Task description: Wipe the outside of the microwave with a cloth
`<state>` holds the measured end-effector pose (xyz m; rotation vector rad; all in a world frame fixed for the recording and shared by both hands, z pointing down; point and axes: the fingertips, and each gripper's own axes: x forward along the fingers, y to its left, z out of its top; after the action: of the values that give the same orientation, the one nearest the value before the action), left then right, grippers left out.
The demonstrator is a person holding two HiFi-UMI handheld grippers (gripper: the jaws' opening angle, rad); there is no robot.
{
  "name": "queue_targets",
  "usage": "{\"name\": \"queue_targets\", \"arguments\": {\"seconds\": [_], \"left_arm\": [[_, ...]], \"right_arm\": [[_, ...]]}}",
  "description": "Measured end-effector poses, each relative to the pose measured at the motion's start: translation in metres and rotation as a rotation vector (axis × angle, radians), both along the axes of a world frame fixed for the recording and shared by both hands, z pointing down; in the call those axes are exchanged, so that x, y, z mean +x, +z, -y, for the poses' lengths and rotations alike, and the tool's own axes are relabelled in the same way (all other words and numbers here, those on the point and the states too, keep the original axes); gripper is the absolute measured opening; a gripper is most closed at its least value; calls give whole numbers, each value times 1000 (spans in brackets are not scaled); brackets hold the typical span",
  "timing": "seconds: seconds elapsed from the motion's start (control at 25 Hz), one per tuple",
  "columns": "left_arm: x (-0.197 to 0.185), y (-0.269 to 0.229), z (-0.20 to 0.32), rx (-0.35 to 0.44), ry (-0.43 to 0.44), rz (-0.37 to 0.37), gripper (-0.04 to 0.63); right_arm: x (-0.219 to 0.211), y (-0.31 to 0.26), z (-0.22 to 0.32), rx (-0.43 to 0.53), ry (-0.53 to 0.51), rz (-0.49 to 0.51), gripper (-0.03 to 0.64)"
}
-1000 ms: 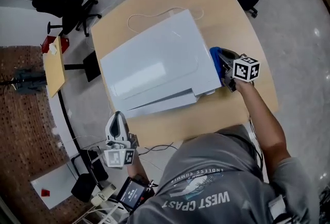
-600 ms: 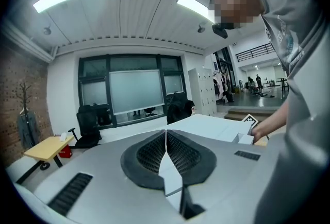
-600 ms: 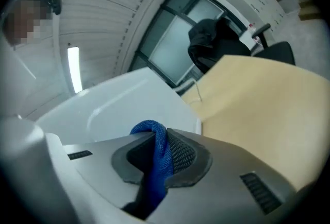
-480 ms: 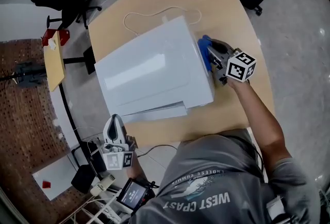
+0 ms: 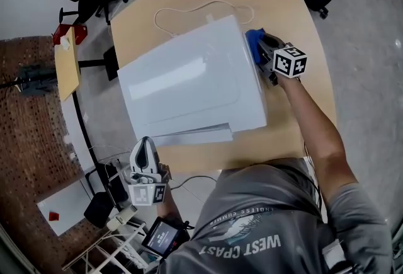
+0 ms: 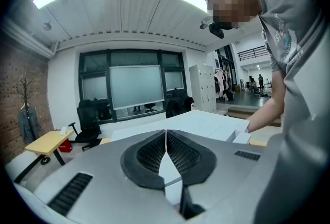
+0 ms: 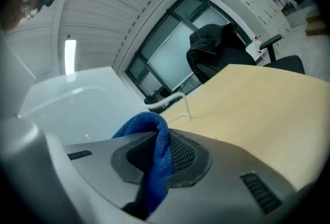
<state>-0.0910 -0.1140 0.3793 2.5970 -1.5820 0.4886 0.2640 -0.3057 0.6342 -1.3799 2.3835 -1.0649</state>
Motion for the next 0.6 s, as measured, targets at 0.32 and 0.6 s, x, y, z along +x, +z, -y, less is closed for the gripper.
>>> {"name": "queue_targets", "arguments": {"seconds": [0.32,0.6], "left_arm": [[3,3,-2,1,17,-1,23],[6,2,-1,12,25,-8,23]], "right_arm": [[-6,-23,2,-8,-51,21,46],[-38,-231,-22,467,-267,-42,46]]}}
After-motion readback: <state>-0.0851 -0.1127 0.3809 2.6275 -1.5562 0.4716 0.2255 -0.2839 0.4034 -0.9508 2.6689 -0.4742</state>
